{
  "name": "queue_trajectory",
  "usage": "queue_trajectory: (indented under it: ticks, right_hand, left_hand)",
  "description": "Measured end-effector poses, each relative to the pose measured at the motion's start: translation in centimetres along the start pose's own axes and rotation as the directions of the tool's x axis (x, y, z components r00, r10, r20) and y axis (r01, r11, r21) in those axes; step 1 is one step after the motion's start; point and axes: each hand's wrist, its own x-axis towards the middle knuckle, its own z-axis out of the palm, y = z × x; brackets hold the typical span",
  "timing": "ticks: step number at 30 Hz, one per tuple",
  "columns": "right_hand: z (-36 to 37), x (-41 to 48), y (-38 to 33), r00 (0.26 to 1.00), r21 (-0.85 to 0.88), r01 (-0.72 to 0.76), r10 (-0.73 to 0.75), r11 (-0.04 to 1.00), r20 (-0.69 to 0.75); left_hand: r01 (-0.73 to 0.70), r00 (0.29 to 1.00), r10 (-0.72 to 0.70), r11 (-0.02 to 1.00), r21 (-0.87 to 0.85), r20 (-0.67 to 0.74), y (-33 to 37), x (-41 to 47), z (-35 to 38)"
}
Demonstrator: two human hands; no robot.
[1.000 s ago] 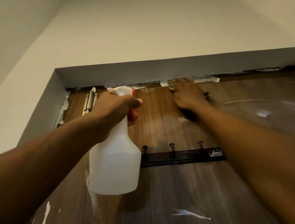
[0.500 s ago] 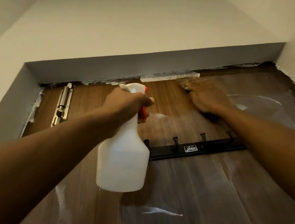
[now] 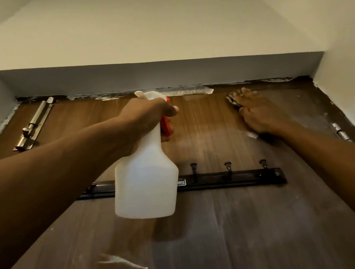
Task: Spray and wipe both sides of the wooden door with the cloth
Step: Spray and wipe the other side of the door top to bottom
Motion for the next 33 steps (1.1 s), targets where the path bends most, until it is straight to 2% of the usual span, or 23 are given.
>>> queue_trajectory:
  ticks: [2, 4, 8, 12, 15, 18, 21, 23, 25, 27, 29, 31, 33]
  right_hand:
    - [0.5, 2.0, 0.4, 0.997, -0.001, -0.07, 0.07, 0.998, -0.033]
    - [0.9, 4.4, -1.5, 0.998, 0.012, -0.041, 0.042, 0.999, -0.046]
    - [1.4, 5.3, -5.7, 0.978, -0.013, 0.204, -0.204, 0.979, -0.033]
    - [0.0, -0.3, -2.6, 0.935, 0.02, 0.354, -0.355, 0.935, 0.016]
    - [-0.5, -2.4, 2.8, 0.961, 0.002, 0.276, -0.276, 0.961, -0.018]
    - [-0.1, 0.0, 7.8, 0.997, 0.015, 0.048, -0.046, 0.999, -0.064]
    - [0.4, 3.6, 7.5, 0.993, 0.048, -0.108, 0.11, 0.993, -0.041]
    - [0.6, 4.4, 5.7, 0.997, 0.054, -0.06, 0.063, 0.997, -0.054]
    - [0.5, 2.9, 3.0, 0.993, 0.046, 0.1, -0.097, 0.994, -0.062]
    - [0.2, -0.1, 3.1, 0.976, 0.042, 0.216, -0.216, 0.975, -0.017]
    - [0.0, -2.6, 6.1, 0.965, 0.054, 0.262, -0.261, 0.964, -0.022]
    - [-0.2, -3.2, 10.5, 0.968, 0.074, 0.236, -0.228, 0.969, -0.104]
    - [-0.5, -2.1, 14.5, 0.986, 0.084, 0.048, -0.033, 0.995, -0.162]
  left_hand:
    - [-0.002, 1.0, 0.002, 1.0, 0.009, -0.02, 0.1, 0.1, 1.1]
    - [-0.005, 0.999, 0.006, 1.0, 0.016, -0.033, 0.3, 0.3, 2.3]
    - [-0.029, 0.997, 0.029, 1.0, 0.008, -0.069, 2.0, 0.7, 4.7]
    - [-0.031, 0.998, 0.03, 0.999, -0.009, -0.052, 3.1, 0.9, 7.3]
    - [-0.036, 0.999, 0.036, 0.999, -0.014, -0.022, 3.6, 0.2, 9.4]
    - [-0.071, 0.997, 0.071, 0.997, 0.003, -0.004, 3.5, 0.1, 11.3]
    - [-0.085, 0.996, 0.085, 0.996, 0.005, 0.003, 3.7, 0.2, 12.7]
    - [-0.073, 0.997, 0.073, 0.997, 0.002, 0.006, 4.1, 0.4, 14.2]
    - [-0.063, 0.998, 0.063, 0.998, -0.012, -0.001, 4.2, 0.6, 14.7]
    - [-0.042, 0.999, 0.042, 0.999, -0.019, 0.003, 4.1, 0.5, 15.6]
    - [-0.039, 0.999, 0.041, 0.998, -0.05, 0.029, 3.8, 0.0, 16.7]
    - [-0.04, 0.997, 0.045, 0.997, -0.069, 0.059, 3.5, -0.6, 17.5]
    - [-0.027, 0.996, 0.034, 0.997, -0.074, 0.085, 3.3, -1.3, 18.0]
